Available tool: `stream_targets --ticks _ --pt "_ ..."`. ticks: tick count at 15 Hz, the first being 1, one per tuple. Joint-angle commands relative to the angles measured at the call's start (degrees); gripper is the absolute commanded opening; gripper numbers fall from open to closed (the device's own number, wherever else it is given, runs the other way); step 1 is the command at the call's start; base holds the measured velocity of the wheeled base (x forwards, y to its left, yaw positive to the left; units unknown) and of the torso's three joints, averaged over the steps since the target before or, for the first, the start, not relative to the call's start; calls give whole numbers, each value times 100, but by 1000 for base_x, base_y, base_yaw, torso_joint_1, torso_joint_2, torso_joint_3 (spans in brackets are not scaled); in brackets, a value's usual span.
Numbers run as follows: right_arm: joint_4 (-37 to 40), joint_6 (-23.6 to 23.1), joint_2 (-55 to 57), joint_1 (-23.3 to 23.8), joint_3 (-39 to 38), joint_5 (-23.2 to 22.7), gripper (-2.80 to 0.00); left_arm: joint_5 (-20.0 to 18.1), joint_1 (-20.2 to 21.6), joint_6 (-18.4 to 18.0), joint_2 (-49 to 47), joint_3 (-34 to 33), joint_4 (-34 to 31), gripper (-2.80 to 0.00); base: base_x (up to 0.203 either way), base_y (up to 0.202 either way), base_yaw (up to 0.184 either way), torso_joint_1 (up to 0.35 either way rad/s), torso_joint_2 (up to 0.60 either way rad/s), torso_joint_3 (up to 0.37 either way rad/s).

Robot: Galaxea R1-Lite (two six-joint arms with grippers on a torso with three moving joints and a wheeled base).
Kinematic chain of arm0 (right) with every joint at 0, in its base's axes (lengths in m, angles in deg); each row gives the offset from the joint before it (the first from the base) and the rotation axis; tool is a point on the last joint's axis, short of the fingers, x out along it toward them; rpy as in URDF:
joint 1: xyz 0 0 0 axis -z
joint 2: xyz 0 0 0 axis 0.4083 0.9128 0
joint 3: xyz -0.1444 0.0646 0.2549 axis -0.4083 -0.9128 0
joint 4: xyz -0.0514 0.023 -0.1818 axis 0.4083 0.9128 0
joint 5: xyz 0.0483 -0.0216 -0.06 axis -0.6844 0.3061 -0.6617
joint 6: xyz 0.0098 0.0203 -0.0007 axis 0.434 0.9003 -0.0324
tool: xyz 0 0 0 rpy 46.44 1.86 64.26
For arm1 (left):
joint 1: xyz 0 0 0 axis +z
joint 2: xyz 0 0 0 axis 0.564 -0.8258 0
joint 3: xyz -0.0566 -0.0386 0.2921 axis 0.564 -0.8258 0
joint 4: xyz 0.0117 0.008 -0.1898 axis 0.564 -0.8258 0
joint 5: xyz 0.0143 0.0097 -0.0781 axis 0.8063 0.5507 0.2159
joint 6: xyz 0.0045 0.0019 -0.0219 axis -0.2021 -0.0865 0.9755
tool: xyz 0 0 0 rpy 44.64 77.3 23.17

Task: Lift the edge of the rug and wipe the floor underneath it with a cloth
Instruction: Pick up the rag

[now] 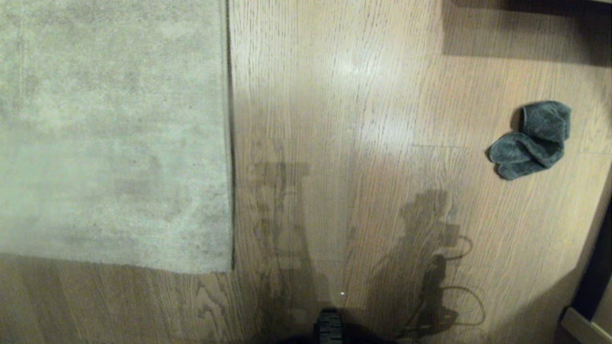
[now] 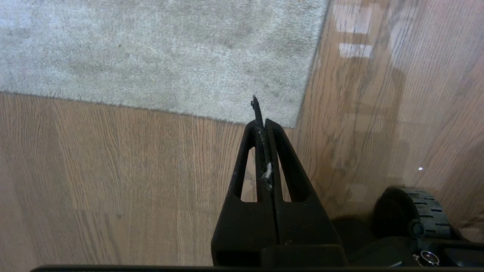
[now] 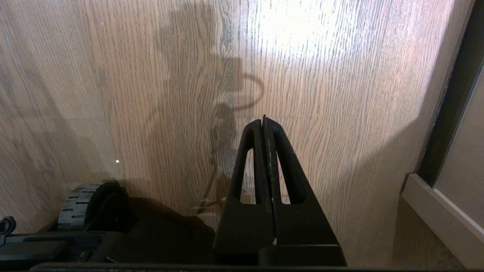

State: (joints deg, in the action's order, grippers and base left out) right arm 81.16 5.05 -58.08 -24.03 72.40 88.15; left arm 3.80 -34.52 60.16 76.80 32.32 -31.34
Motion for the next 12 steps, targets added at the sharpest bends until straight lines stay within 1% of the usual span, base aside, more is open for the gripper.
stream_targets --ticks 1,12 --pt "-3 4 -2 1 0 -1 -280 -5 1 4 -9 0 2 -280 0 0 0 0 0 0" --pt "-11 -17 -2 1 0 7 -280 3 1 4 -9 0 2 -280 0 0 0 0 0 0"
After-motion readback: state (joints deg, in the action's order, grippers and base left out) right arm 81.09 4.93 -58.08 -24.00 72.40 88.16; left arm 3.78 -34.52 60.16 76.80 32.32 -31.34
